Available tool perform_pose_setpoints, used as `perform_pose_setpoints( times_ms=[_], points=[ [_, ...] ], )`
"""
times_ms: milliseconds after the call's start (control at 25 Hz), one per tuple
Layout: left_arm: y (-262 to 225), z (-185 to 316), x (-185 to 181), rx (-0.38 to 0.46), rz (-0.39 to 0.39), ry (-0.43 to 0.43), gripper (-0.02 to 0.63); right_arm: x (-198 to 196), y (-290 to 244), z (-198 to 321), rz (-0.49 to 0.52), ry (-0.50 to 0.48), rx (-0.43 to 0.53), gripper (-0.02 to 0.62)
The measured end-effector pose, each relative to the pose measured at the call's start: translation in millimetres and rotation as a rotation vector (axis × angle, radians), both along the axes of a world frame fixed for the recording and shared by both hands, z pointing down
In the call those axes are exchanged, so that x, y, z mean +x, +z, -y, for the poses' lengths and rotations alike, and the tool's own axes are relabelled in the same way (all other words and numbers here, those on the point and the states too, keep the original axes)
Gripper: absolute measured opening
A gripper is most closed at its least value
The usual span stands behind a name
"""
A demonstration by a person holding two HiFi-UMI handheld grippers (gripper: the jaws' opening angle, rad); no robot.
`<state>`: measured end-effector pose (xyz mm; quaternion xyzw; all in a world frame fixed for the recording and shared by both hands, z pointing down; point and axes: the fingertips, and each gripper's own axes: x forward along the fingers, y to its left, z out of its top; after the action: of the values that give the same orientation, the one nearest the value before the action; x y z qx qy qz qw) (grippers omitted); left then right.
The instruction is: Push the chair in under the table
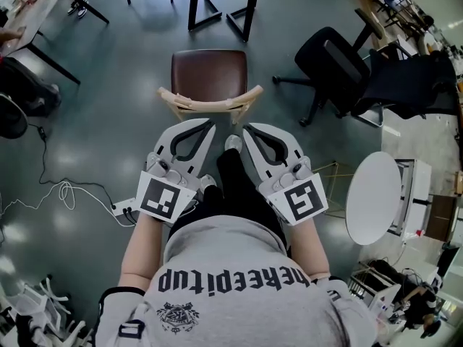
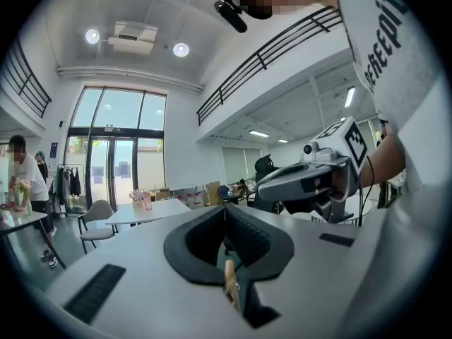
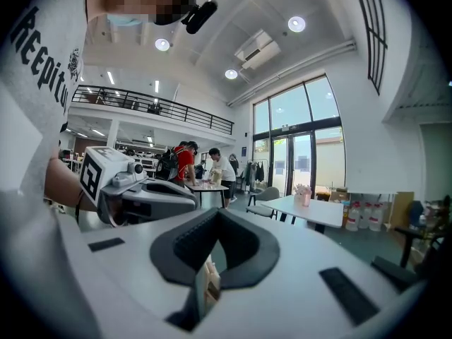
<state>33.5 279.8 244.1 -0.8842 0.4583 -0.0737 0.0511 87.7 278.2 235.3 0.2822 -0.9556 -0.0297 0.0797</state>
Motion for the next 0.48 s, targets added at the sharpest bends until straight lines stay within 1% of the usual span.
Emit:
perform_pose_setpoints(
  times_ms=[120, 280, 480],
  points=[
    [4.0, 9.5, -3.3, -0.014, 0.025, -0.008, 0.015, 0.9, 4.7, 12.6, -0.007, -0.004, -0.002, 0.011],
    [13.7, 26.3, -12.5, -0.033, 0.044, -0.02, 0.017, -4.9, 19.1, 30.3, -0.055, -0.028, -0.015, 0.011],
    [27.9, 48.3, -17.9, -0.052, 0.07, -0.025, 0.017, -11.3, 32.5, 53.2, -0.076, -0.054, -0.024, 0.012]
  ],
)
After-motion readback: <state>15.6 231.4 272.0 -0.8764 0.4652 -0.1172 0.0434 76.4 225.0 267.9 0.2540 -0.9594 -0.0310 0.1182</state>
